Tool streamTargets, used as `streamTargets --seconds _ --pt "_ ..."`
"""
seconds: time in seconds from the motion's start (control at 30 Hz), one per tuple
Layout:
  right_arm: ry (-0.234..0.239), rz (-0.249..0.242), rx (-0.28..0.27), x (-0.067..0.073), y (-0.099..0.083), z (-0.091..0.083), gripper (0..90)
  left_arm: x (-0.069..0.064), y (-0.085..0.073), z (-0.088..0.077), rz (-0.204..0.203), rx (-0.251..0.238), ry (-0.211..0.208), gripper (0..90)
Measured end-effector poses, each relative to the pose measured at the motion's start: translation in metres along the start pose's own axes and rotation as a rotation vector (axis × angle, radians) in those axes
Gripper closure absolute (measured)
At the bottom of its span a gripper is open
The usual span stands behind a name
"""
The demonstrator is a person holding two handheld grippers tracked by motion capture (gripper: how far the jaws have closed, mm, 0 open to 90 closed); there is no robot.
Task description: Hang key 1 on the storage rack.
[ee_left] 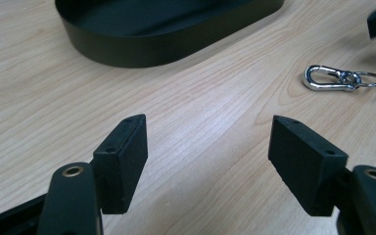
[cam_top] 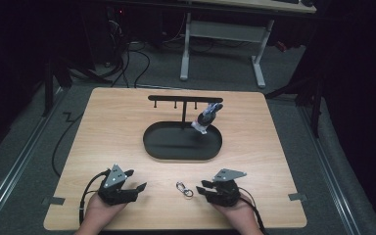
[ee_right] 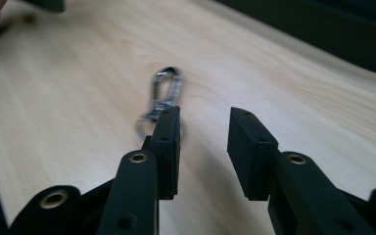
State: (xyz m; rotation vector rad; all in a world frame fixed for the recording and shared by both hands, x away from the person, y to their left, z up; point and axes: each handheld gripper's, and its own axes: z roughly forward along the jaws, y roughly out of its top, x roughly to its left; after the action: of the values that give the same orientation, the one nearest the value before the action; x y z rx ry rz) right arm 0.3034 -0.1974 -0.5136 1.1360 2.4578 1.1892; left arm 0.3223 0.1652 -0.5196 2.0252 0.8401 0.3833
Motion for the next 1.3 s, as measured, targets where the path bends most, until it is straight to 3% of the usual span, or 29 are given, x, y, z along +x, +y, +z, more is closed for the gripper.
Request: streamTargets --seconds 0.03,0.07,0.17,0.33,0.53,0.87,1.07,1.23,1.3 --pt "0.0 0.0 0.0 0.0 0.0 0.0 66.3 0.0 0.0 0.0 0.0 0.0 0.0 31.6" --pt "0.021 -0.039 0.014 0.013 0.003 0.009 66.9 0.001 -0.002 -0.003 -0.006 0.0 0.006 31.6" --pt "0.036 -0.083 0.026 0.026 0.005 0.02 65.8 0.003 -0.004 -0.006 -0.013 -0.002 0.011 31.6" --pt "0.0 -0.121 0.054 0.032 0.007 0.029 58.4 0.003 -0.006 -0.008 -0.013 0.0 0.011 31.5" --pt "-0.03 -0.146 0.071 0.032 0.005 0.031 61.6 0.003 -0.005 -0.006 -0.012 0.002 0.006 31.3" --pt "-0.063 -0.102 0.052 0.019 0.002 0.02 70.1 0.001 -0.005 -0.003 -0.008 0.008 -0.007 31.3" --pt "-0.104 -0.044 0.048 -0.002 -0.003 0.009 79.9 0.001 -0.003 -0.002 -0.005 0.008 -0.014 31.2" --pt "-0.138 -0.013 0.049 -0.014 -0.007 0.001 80.5 0.001 -0.003 -0.001 -0.006 0.006 -0.019 31.2" --pt "-0.162 0.025 0.042 -0.026 -0.013 -0.008 80.6 0.002 -0.002 -0.001 -0.007 0.005 -0.023 31.2"
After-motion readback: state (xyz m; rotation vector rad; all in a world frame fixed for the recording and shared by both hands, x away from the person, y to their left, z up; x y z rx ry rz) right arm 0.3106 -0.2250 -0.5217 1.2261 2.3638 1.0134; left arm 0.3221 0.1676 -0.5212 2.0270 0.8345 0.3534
